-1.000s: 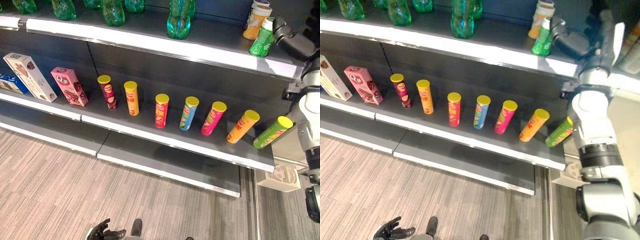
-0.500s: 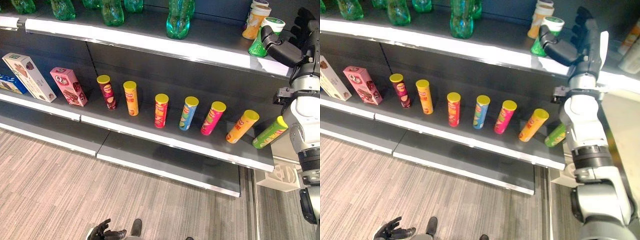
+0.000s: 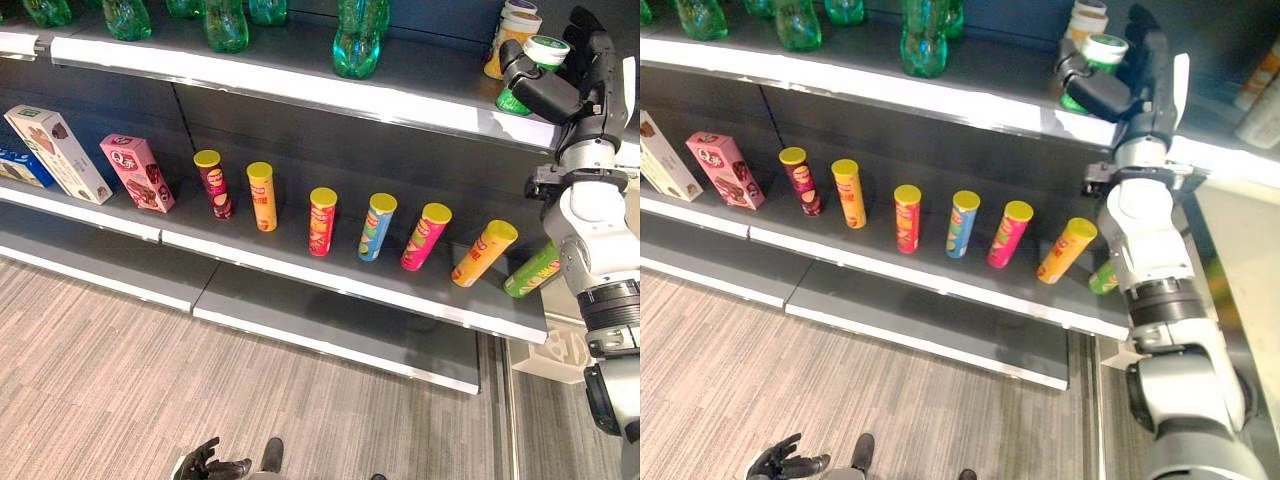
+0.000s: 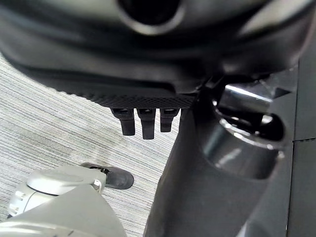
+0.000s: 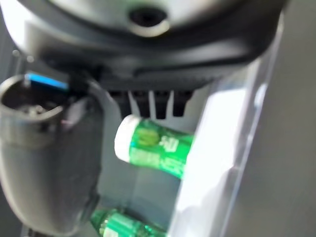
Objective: Put the goods on the table back onto the shelves and tidy them up.
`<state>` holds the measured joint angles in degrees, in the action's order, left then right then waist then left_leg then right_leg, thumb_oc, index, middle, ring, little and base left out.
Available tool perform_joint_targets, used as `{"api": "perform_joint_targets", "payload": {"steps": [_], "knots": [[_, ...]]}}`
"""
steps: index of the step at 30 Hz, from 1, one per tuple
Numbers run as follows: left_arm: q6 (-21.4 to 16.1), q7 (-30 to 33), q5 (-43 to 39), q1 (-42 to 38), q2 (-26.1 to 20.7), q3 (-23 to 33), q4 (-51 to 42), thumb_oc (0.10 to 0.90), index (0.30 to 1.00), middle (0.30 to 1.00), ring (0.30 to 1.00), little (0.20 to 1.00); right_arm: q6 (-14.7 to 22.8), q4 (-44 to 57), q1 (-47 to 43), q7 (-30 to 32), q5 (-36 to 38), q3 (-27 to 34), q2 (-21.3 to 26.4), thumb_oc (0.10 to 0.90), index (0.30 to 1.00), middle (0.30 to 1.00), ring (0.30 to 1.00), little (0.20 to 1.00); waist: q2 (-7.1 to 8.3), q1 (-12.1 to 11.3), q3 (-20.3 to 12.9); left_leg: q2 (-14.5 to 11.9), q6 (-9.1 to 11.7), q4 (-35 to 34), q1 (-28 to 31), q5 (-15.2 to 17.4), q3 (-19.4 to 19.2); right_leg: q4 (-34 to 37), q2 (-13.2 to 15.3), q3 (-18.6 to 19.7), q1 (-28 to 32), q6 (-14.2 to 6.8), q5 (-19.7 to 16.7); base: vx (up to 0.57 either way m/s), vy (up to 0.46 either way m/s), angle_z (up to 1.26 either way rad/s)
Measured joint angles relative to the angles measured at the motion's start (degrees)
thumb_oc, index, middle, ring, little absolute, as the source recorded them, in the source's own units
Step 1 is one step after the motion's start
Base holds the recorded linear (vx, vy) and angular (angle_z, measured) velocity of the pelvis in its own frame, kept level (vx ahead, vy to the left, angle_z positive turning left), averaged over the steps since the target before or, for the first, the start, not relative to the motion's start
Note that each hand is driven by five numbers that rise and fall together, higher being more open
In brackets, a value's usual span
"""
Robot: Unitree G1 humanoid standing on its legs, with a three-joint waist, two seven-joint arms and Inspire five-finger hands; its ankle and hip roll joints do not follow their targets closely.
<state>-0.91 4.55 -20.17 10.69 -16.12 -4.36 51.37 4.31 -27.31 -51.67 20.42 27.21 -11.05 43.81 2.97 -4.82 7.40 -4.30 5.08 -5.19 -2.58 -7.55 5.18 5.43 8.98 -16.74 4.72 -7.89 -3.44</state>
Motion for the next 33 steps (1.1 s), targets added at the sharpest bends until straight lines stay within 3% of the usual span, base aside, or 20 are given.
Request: {"api": "perform_joint_targets", "payload": {"steps": [8, 23, 33], "knots": [[0.0, 0.0, 0.0, 0.1, 0.0, 0.0, 0.0, 0.800, 0.900, 0.900, 0.900, 0.900, -1.2, -1.5, -0.7, 0.0, -4.2, -0.9, -0.1, 0.800, 0.900, 0.900, 0.900, 0.900, -0.06, -0.6, 0.0, 0.0, 0.0, -0.1, 0.3, 0.0, 0.0, 0.4, 0.1, 0.0, 0.3, 0.0, 0.0, 0.00, 0.000, 0.00], [0.0, 0.2, 0.0, 0.1, -0.1, 0.0, 0.0, 0.800, 0.900, 0.900, 0.900, 0.900, -1.7, -5.7, -4.7, 1.3, -4.5, -2.0, -3.4, 0.800, 0.900, 0.900, 0.900, 0.900, -1.57, -0.6, -0.9, 0.0, -0.1, 0.0, 0.5, 0.1, -0.1, 0.4, 0.1, 0.0, 0.5, 0.1, -0.1, 0.00, 0.000, 0.00], [0.0, 0.2, 0.0, 0.0, -0.1, 0.0, 0.3, 0.800, 0.900, 0.900, 0.900, 0.900, -1.7, -5.7, -4.9, 1.4, -4.7, -2.0, -3.8, 0.800, 0.900, 0.900, 0.900, 0.900, -1.59, -0.6, -0.9, 0.0, -0.1, 0.0, 0.6, 0.1, -0.1, 0.4, 0.1, 0.0, 0.5, 0.1, -0.1, 0.00, 0.000, 0.00]]}}
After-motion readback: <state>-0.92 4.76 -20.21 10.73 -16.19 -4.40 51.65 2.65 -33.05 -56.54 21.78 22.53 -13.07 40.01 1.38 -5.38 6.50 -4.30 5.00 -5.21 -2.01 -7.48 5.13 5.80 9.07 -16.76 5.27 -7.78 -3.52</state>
